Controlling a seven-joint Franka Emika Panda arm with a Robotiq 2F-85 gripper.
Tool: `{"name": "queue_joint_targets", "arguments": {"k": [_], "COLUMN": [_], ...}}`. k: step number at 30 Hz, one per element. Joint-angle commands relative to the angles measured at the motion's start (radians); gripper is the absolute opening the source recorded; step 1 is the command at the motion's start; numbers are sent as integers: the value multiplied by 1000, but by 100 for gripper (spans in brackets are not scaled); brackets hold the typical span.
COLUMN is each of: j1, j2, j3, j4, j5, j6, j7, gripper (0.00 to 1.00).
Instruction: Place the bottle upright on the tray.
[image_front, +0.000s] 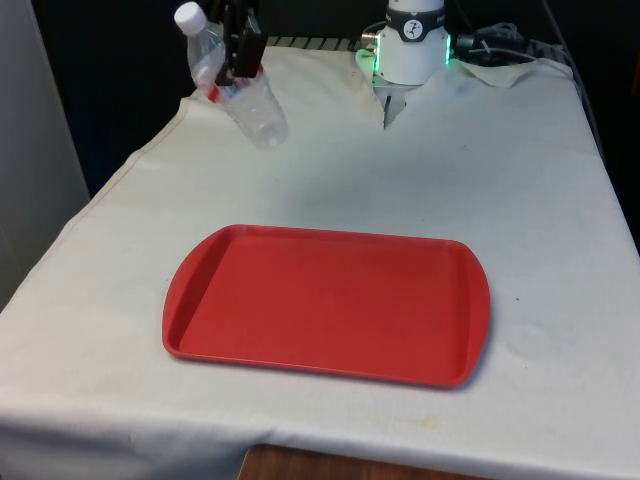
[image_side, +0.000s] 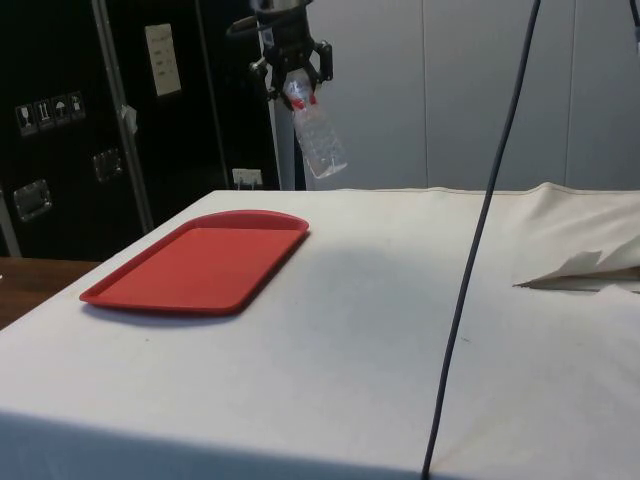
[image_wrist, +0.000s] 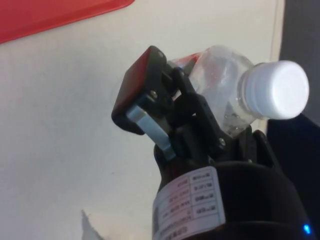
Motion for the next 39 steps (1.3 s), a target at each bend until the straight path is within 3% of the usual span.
{"name": "queue_joint_targets", "arguments": {"k": [1,20,39], "j1": [4,0,3], "j2": [0,3,8], "j3": [-4,9,47], "j4": [-3,3,56], "j5": [-21,-27,-30], "j6": [17,6,40], "j7": [22,32,104], "gripper": [33,33,33]}}
